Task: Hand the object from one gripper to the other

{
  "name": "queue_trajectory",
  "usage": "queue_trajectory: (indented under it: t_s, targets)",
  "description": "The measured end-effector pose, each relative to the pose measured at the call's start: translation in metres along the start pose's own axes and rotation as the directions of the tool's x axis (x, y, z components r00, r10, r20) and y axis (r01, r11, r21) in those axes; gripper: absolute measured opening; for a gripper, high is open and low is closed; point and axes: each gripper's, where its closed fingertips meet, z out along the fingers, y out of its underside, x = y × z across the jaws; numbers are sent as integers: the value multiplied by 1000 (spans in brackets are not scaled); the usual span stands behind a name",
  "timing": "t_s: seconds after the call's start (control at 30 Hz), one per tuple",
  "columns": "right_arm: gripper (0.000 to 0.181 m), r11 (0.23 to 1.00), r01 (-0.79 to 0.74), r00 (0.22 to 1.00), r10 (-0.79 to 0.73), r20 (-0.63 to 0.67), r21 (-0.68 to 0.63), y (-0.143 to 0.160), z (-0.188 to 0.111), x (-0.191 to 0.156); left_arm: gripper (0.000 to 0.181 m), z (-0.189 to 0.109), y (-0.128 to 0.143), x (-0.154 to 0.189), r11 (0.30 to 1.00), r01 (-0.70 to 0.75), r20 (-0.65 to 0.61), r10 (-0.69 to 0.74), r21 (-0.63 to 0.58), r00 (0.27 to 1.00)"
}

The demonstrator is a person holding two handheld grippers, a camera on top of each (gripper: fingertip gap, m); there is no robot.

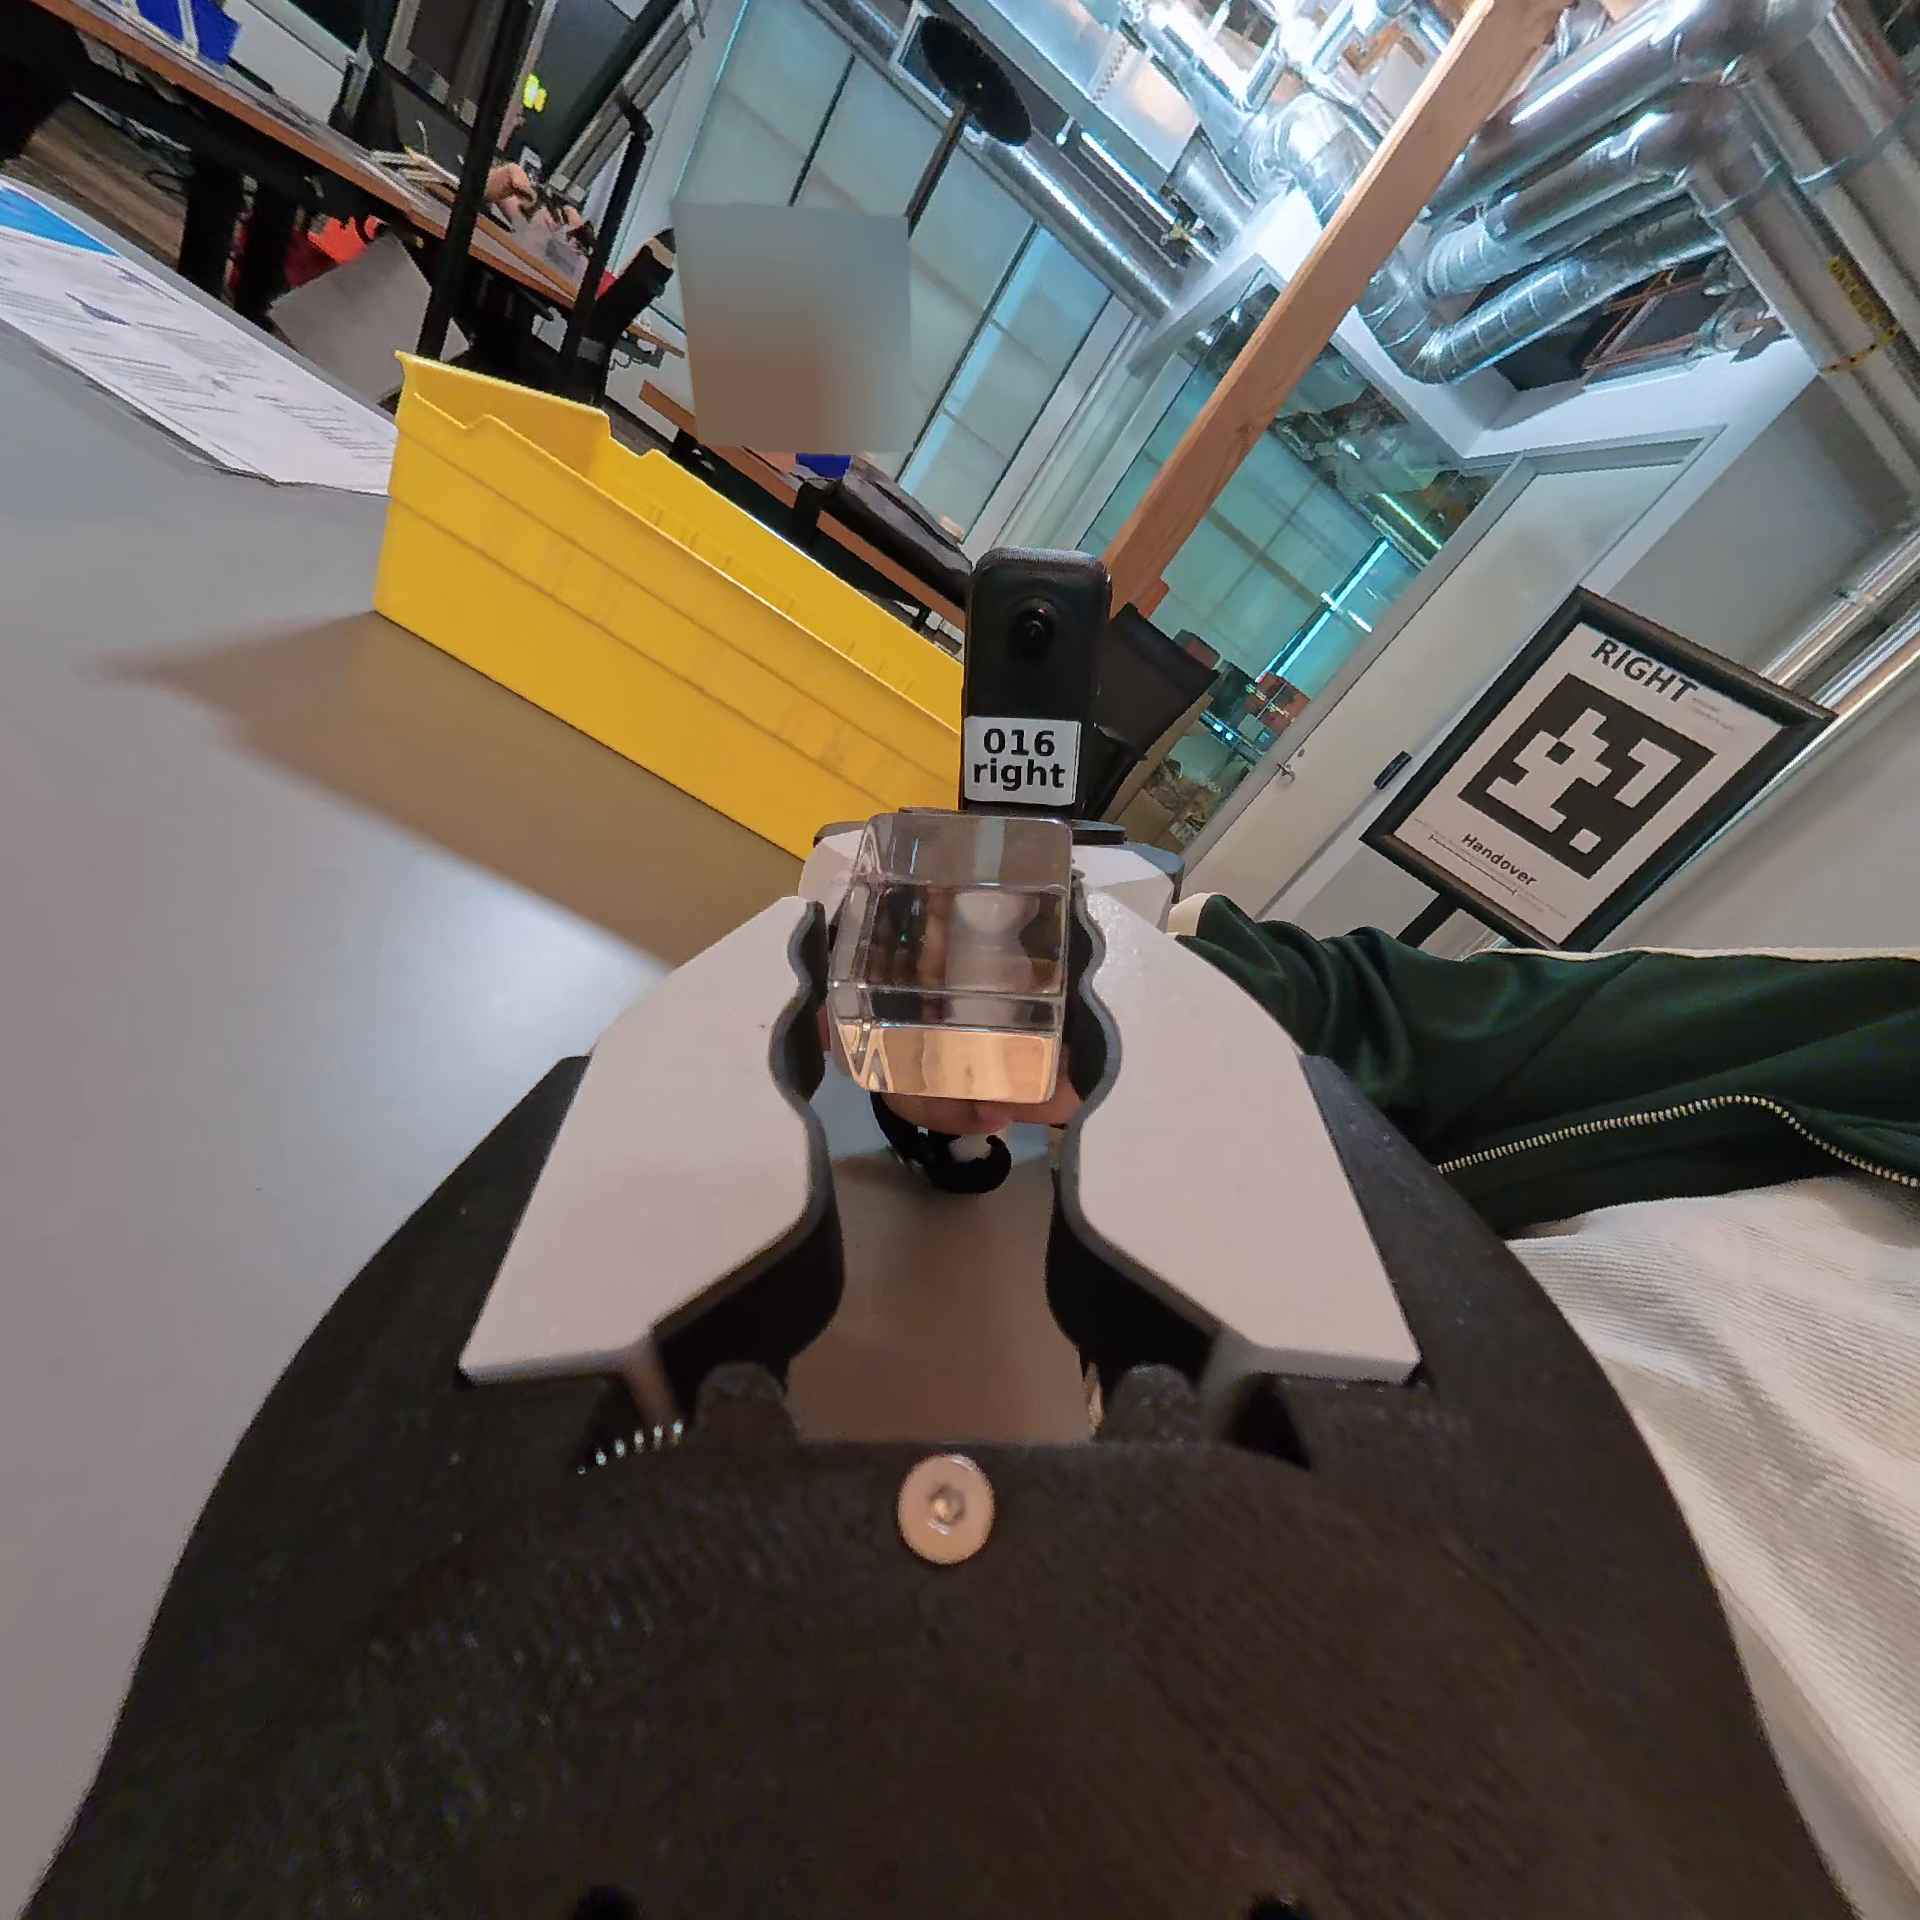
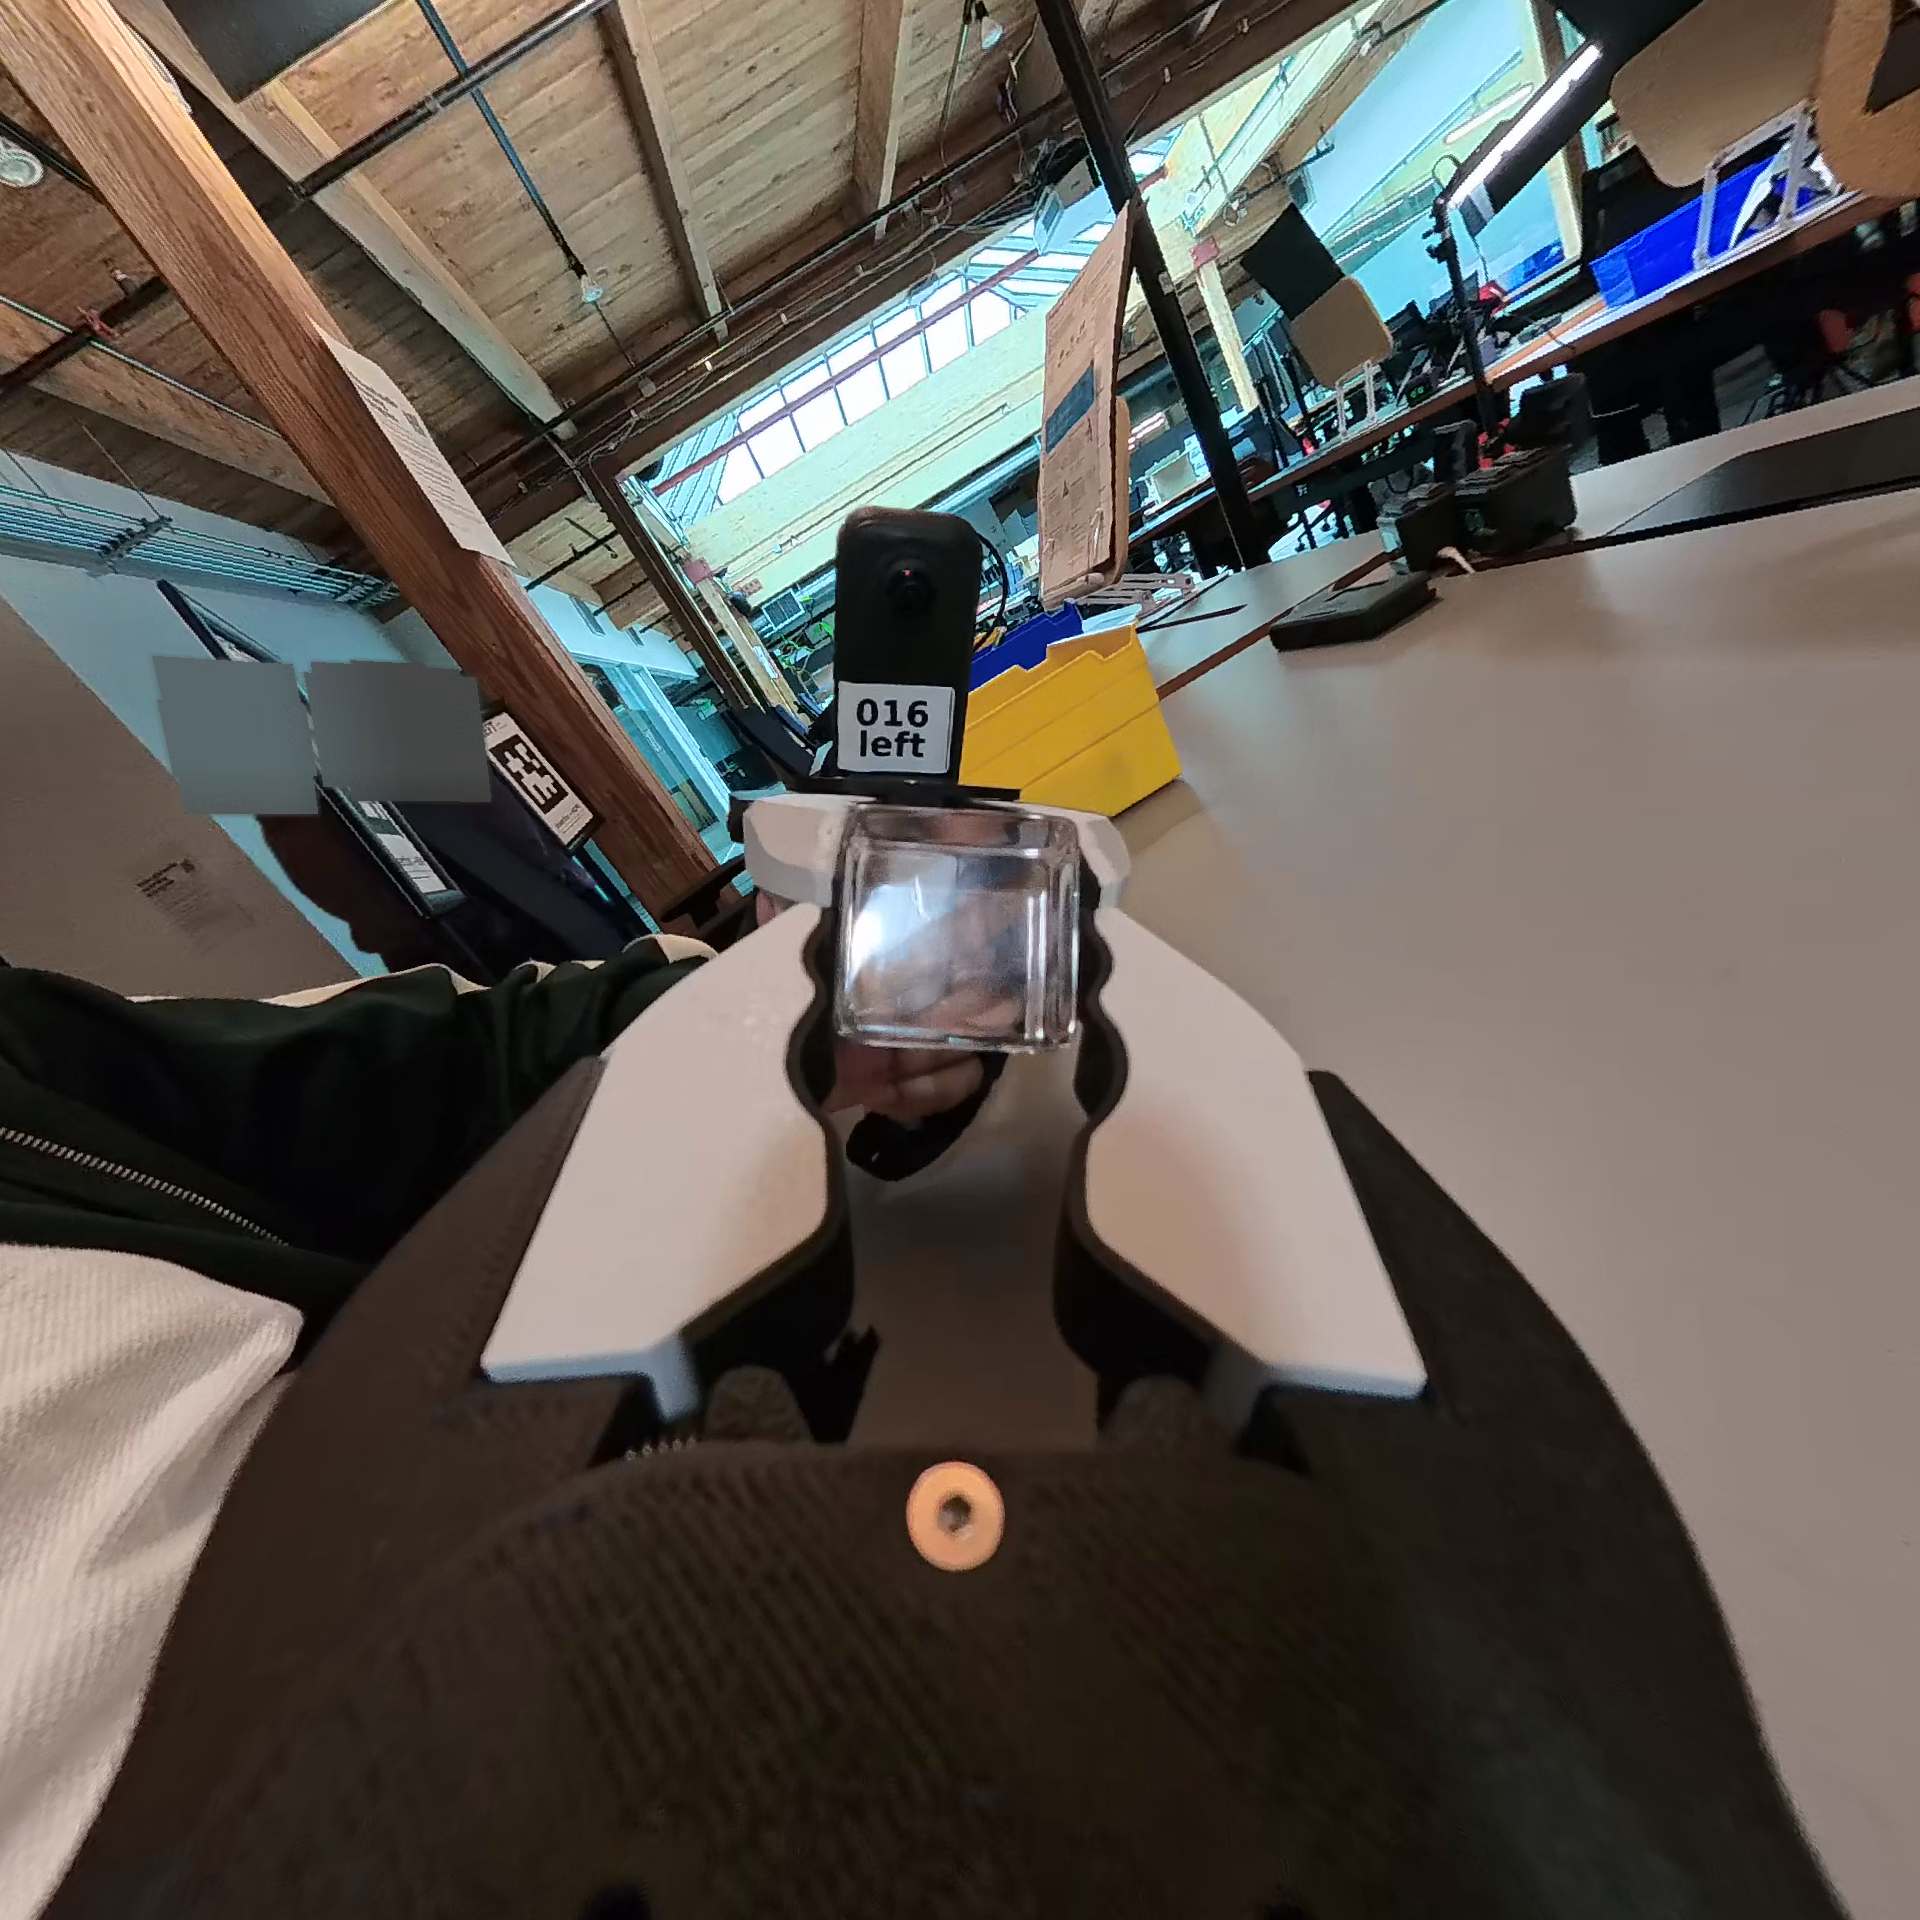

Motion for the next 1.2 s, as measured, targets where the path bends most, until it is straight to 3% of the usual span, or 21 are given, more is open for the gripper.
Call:
queue_trajectory:
  t_s: [0.03,0.17,0.27,0.47,0.7,0.83,0.97,1.2]
  targets:
    - [44,1000,-5,1000,5,2,6,-2,-1,0,42,0,-1,0,1000,5,-3,-5,2,1000]
    - [44,999,-30,1000,30,7,23,-9,-6,2,56,-3,-6,-1,1000,14,-9,-14,22,1000]
    - [44,1000,-27,999,27,18,4,-12,-11,4,65,-2,1,1,998,37,-55,-39,-45,998]
    - [44,992,14,997,-5,77,-124,-7,-17,-2,66,4,33,1,968,-43,-71,26,-247,997]
    - [44,941,158,987,-140,80,-299,13,-14,-8,62,10,58,5,911,-173,-78,154,-374,985]
    - [44,902,203,979,-193,66,-380,27,-12,-8,57,12,61,4,907,-192,-72,178,-376,981]
    - [44,903,196,980,-188,56,-382,28,-10,-9,44,12,66,4,897,-202,-83,184,-393,979]
    - [50,932,265,964,-259,57,-248,12,-8,-12,43,14,61,5,904,-224,-73,212,-364,975]
